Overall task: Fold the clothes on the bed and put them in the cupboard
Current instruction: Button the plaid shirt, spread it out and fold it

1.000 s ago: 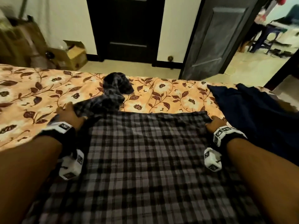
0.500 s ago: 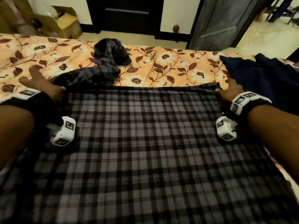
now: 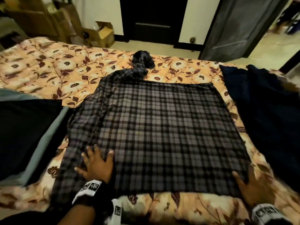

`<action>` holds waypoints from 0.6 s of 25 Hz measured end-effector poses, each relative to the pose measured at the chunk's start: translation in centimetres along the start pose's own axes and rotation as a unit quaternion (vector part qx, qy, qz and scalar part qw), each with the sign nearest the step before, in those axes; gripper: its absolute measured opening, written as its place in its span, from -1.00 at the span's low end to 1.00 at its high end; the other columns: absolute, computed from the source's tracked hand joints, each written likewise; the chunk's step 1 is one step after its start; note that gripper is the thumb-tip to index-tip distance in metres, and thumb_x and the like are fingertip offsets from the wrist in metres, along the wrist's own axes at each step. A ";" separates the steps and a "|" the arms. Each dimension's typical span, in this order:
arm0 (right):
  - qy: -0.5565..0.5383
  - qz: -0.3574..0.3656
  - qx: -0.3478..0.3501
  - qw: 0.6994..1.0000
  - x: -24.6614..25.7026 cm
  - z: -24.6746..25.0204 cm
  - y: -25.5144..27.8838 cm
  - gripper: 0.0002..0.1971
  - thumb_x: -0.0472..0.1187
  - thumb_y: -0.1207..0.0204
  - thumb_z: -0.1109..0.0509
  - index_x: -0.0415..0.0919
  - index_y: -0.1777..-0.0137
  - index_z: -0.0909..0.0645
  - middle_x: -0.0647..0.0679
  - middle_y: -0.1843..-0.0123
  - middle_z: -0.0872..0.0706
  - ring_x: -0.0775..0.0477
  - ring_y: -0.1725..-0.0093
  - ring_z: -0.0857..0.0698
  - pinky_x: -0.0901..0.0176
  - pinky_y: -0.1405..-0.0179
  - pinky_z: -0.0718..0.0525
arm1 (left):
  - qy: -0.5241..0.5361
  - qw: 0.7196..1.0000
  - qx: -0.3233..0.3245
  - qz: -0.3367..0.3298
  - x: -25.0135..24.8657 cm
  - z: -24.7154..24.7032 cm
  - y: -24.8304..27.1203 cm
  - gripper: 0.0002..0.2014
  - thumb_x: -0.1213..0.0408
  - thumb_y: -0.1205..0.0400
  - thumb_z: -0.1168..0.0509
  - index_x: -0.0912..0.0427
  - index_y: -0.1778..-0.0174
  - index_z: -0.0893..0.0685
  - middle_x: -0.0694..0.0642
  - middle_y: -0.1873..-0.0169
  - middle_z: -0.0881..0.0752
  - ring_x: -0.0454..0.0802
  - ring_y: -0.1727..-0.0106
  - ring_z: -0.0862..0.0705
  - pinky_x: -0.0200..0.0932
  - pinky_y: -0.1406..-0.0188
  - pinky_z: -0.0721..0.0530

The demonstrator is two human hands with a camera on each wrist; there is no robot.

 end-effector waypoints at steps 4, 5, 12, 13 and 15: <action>0.095 0.158 0.078 0.980 2.0 -3.7 3.6 -0.10 0.63 -0.33 0.10 0.34 -0.63 0.25 0.02 -0.70 0.36 -0.24 -0.68 0.24 -0.37 -0.60 0.10 | -0.014 0.999 0.025 -0.042 1.1 -0.9 3.4 -0.40 -0.25 -0.69 -0.07 -0.23 -0.66 -0.20 -0.11 -0.72 0.05 0.03 -0.72 0.16 0.49 -0.53 0.29; 0.126 0.148 0.101 0.976 0.3 -4.7 3.3 -0.05 0.66 -0.27 0.00 0.39 -0.61 0.27 -0.03 -0.69 0.42 -0.30 -0.66 0.32 -0.41 -0.59 0.15 | -0.018 1.000 0.021 -0.012 3.5 -0.4 3.8 -0.37 -0.27 -0.67 -0.06 -0.21 -0.67 -0.17 -0.07 -0.72 0.07 0.07 -0.72 0.17 0.52 -0.54 0.27; -0.198 -0.057 0.051 0.977 -3.7 1.0 2.3 -0.29 0.08 -0.47 -0.41 -0.40 -0.47 -0.37 -0.43 -0.33 -0.58 -0.45 -0.13 -0.63 -0.21 -0.04 -0.68 | 0.056 0.984 -0.105 0.130 13.2 5.4 3.2 -0.40 0.12 -0.67 -0.26 0.19 -0.62 -0.27 0.45 -0.56 -0.28 0.56 -0.54 -0.23 0.52 -0.49 -0.17; -0.254 -0.072 0.064 0.962 -3.5 0.7 2.2 -0.32 0.02 -0.47 -0.42 -0.42 -0.46 -0.39 -0.42 -0.29 -0.60 -0.40 -0.02 -0.65 -0.13 0.17 -0.72 | 0.064 0.979 -0.125 0.151 13.8 6.1 3.0 -0.44 0.18 -0.68 -0.25 0.29 -0.57 -0.30 0.54 -0.47 -0.38 0.58 -0.46 -0.34 0.46 -0.44 -0.28; -0.320 -0.103 0.080 0.939 -3.5 0.0 3.1 -0.49 -0.14 -0.54 -0.41 -0.45 -0.38 -0.46 -0.43 -0.23 -0.63 -0.29 0.12 -0.62 0.02 0.35 -0.69 | 0.096 0.975 -0.094 0.178 14.8 7.2 2.4 -0.48 0.14 -0.72 -0.23 0.45 -0.48 -0.38 0.60 -0.36 -0.49 0.56 -0.35 -0.49 0.33 -0.33 -0.44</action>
Point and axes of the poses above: each hand's wrist, its own y-axis away from the middle knuckle, its own z-axis out of the back of the hand, x = y × z, the point moved 9 cm from there along -y, towards the middle knuckle
